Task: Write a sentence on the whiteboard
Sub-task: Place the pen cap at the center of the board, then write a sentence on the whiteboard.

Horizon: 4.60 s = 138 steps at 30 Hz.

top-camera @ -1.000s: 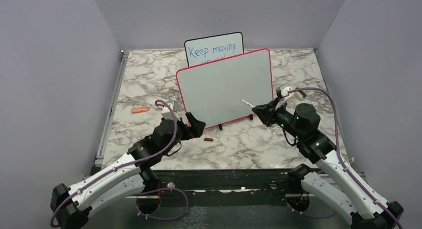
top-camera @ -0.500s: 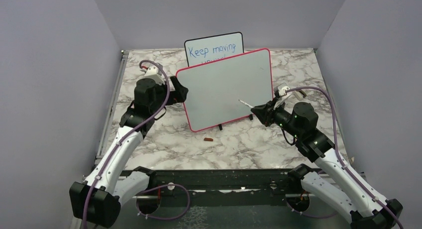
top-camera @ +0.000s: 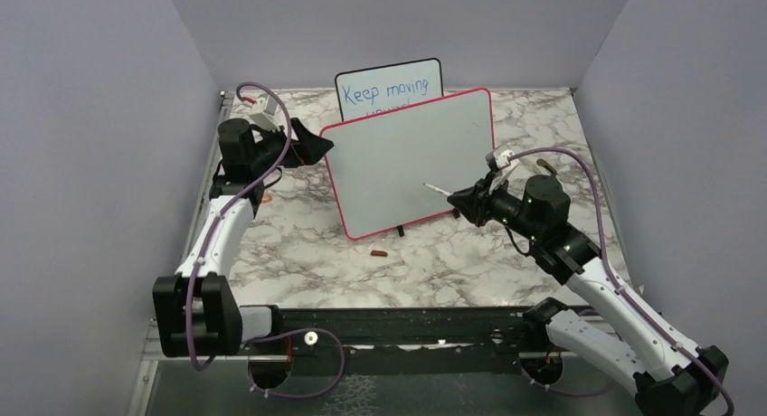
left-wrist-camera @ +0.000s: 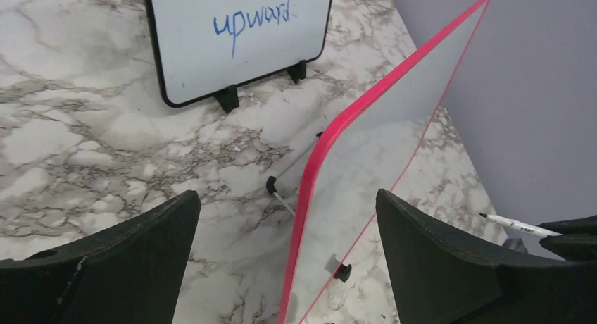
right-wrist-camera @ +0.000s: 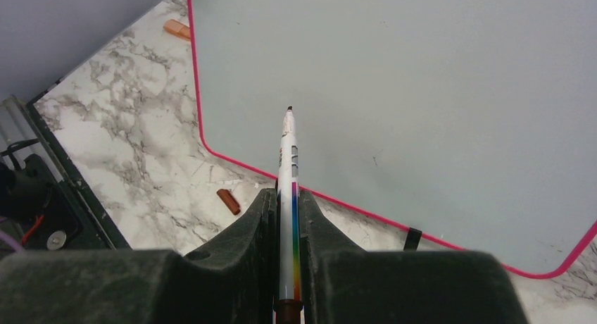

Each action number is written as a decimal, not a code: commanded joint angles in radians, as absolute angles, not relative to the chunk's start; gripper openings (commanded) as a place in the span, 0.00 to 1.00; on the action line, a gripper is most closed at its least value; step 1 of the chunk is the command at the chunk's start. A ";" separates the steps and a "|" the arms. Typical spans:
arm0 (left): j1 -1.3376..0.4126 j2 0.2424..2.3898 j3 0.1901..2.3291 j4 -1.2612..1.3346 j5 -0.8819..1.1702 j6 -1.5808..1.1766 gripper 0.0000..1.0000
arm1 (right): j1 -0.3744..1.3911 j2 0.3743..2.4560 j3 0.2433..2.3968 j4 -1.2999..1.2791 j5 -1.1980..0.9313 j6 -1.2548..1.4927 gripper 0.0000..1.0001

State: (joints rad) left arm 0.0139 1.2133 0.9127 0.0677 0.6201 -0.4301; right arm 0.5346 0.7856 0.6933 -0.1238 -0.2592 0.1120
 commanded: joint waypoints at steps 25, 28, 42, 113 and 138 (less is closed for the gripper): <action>0.013 1.540 0.993 0.518 1.129 -0.676 0.25 | 0.619 0.950 0.802 0.020 -0.335 0.115 0.01; 0.002 1.536 0.972 0.543 1.128 -0.679 0.17 | 0.637 0.951 0.805 0.014 -0.310 0.110 0.01; -0.103 1.482 0.821 0.667 1.085 -0.659 0.00 | 0.698 0.909 0.805 -0.038 -0.200 0.080 0.01; -0.111 1.453 0.778 0.660 0.983 -0.565 0.00 | 1.150 1.507 1.364 -0.213 0.506 -0.088 0.01; -0.111 1.457 0.782 0.660 0.983 -0.573 0.00 | 1.157 1.543 1.364 -0.132 0.548 -0.079 0.01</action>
State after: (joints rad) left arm -0.0982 1.4582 0.7998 0.6880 0.9989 -0.6243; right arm 1.1469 1.5436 1.3361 -0.1787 0.5121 -0.0872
